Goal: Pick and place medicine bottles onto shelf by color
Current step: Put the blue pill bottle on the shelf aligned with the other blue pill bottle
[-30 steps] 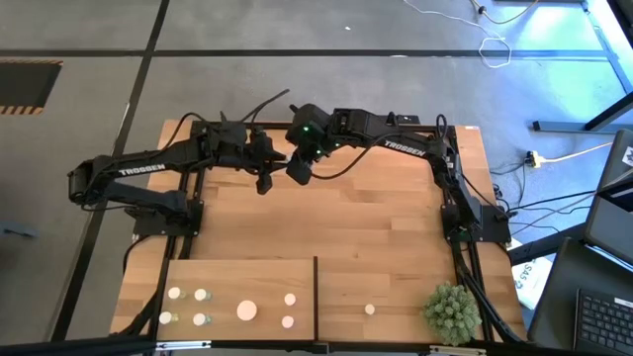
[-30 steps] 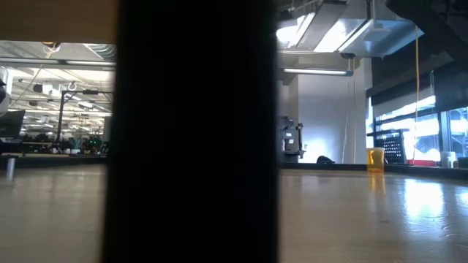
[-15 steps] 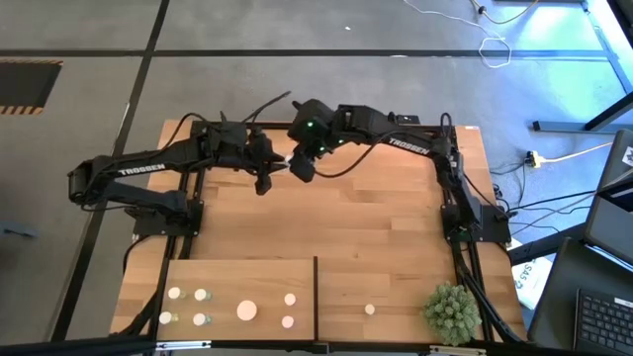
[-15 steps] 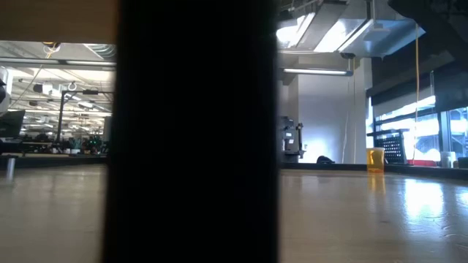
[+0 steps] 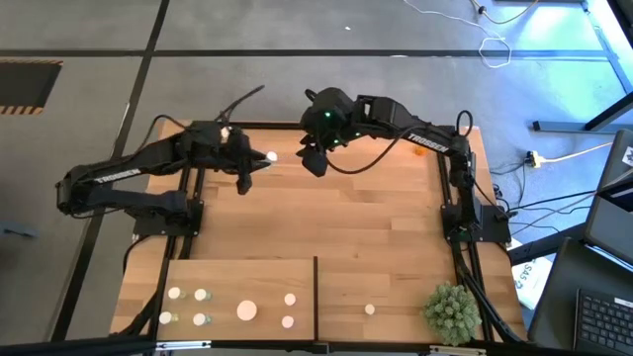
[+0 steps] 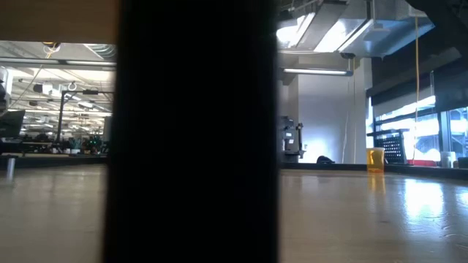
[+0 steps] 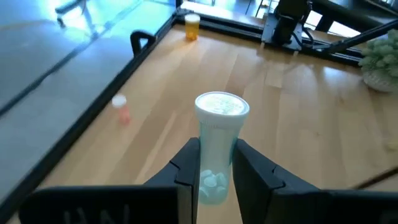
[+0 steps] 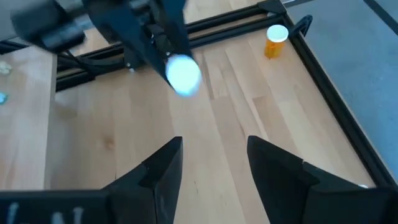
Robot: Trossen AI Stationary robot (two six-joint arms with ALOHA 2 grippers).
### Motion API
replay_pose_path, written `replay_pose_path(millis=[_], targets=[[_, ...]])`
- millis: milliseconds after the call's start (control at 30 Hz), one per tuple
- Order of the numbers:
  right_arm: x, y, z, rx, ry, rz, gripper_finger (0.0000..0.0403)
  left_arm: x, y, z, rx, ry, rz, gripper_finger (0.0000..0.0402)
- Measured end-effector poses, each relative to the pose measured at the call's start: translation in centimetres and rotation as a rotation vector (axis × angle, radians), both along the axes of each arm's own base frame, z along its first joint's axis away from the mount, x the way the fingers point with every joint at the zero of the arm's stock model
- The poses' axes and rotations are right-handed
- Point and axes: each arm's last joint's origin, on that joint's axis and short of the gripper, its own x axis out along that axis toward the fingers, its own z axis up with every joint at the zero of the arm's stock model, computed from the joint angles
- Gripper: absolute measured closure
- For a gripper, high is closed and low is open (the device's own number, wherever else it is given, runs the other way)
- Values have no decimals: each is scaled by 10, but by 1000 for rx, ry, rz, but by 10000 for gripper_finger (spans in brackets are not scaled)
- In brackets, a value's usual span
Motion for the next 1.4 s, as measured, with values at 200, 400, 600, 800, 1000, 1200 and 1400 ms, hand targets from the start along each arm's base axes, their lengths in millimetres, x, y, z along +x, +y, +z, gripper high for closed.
replay_pose_path(millis=[200, 400, 600, 800, 1000, 1200, 1400], targets=[[-2, 2, 3, -49, -6, 44, 220, -33, -18, 8, -76, -31, -11, 341], [-2, 7, 4, -89, -7, 91, 220, -64, -38, 17, -92, -119, -106, 341], [0, 13, 6, -87, -38, 206, 220, -97, -51, 18, -141, -153, -204, 341], [2, 15, 9, -57, -86, 259, 220, -117, -59, 18, -172, -212, -372, 341], [4, 15, 12, -85, -131, 313, 221, -120, -64, -6, -197, -256, -538, 341], [7, 20, 17, -19, -228, 464, 231, -126, -71, -29, -227, -360, -795, 341], [6, 26, 19, 26, -275, 605, 240, -139, -76, -48, -247, -383, -950, 341]])
